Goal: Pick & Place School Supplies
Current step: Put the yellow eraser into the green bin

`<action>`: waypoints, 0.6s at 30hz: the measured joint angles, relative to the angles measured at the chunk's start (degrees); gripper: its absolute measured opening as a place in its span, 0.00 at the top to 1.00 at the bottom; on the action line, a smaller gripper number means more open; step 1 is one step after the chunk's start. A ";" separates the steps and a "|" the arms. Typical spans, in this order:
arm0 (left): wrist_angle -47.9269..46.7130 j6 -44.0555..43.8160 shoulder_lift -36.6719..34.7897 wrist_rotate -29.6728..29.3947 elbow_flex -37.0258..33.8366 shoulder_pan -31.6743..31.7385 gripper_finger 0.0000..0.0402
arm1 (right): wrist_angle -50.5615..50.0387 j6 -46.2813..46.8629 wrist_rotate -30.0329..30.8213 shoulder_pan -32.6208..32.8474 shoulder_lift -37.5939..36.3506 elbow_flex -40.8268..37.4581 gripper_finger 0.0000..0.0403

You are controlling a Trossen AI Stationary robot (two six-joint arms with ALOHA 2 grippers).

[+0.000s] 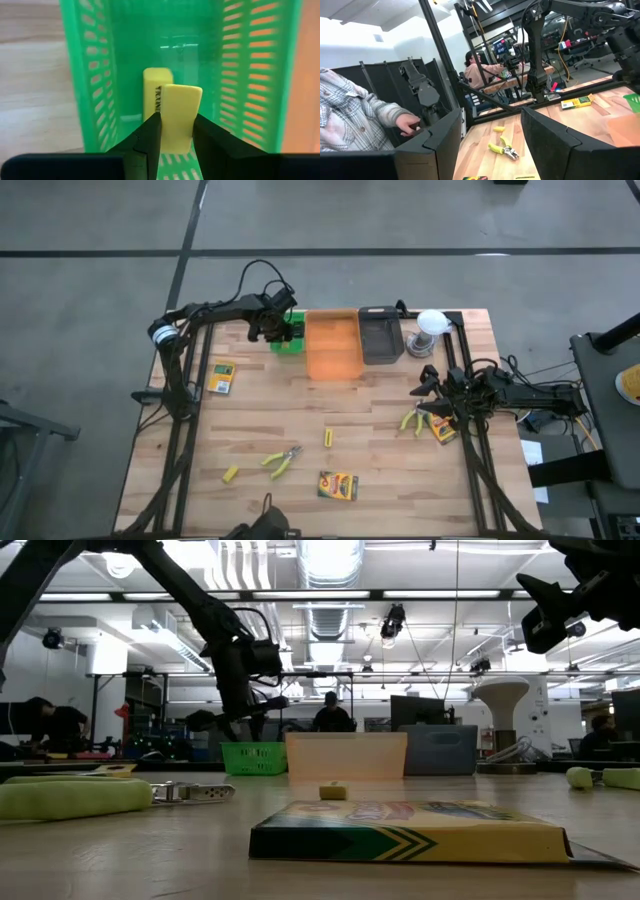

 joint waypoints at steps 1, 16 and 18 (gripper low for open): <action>-0.28 -0.18 0.00 0.00 -0.04 0.00 0.72 | -0.02 0.01 0.02 -0.01 -0.02 0.00 0.50; -0.29 -0.70 -0.13 0.04 -0.06 0.02 0.65 | 0.00 0.01 0.00 0.01 -0.01 0.00 0.50; -0.34 -0.60 -0.33 0.04 0.60 0.02 0.65 | 0.00 0.00 0.01 0.00 0.00 0.00 0.50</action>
